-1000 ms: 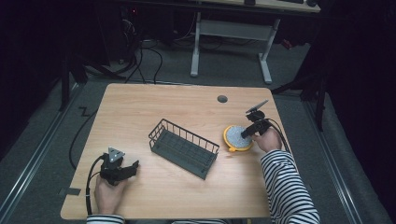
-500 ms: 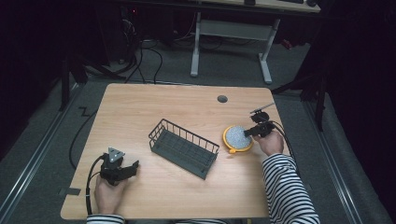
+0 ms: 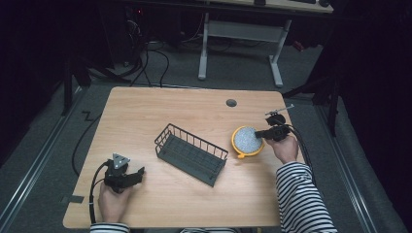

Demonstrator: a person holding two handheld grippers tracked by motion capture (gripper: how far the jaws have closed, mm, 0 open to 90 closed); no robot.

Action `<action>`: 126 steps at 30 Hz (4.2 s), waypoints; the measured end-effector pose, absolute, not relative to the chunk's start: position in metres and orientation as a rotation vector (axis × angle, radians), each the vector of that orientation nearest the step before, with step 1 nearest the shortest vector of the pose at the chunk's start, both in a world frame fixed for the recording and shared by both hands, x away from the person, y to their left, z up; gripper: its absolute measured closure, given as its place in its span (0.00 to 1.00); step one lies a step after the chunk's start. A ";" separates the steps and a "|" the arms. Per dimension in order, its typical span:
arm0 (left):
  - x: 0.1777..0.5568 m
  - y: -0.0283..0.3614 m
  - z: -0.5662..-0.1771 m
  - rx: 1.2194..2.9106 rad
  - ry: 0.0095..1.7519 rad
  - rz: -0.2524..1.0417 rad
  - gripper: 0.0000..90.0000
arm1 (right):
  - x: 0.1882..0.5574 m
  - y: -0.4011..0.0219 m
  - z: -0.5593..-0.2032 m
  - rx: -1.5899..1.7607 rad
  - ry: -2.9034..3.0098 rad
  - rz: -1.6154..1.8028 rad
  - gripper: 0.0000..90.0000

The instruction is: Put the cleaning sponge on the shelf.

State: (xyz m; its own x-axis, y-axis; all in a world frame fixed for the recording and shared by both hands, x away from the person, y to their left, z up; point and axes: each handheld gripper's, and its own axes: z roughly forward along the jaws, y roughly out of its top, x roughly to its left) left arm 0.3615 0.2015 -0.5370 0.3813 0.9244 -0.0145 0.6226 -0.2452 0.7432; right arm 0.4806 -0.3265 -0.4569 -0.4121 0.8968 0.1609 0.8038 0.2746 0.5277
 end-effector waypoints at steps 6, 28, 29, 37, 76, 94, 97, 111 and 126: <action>0.361 0.202 -0.537 1.970 1.327 0.574 0.31 | 0.473 -0.327 -0.442 1.548 2.353 0.855 0.97; 0.361 0.201 -0.537 1.973 1.325 0.574 0.31 | 0.447 -0.320 -0.404 1.402 2.301 0.988 0.97; 0.361 0.201 -0.537 1.972 1.326 0.575 0.31 | 0.447 -0.319 -0.402 1.392 2.309 0.995 0.97; 0.361 0.200 -0.537 1.975 1.322 0.573 0.31 | 0.444 -0.314 -0.391 1.358 2.306 0.997 0.97; 0.362 0.201 -0.537 1.978 1.318 0.564 0.31 | 0.440 -0.194 -0.370 1.024 2.494 1.018 0.97; 0.362 0.200 -0.537 1.976 1.318 0.566 0.31 | 0.439 -0.177 -0.379 0.988 2.519 0.991 0.96; 0.362 0.200 -0.537 1.977 1.318 0.565 0.31 | 0.438 -0.174 -0.380 0.972 2.521 0.982 0.96; 0.362 0.201 -0.537 1.978 1.318 0.565 0.31 | 0.430 -0.161 -0.387 0.916 2.557 0.948 0.97; 0.362 0.200 -0.537 1.974 1.319 0.567 0.31 | 0.427 -0.145 -0.399 0.888 2.622 0.939 0.96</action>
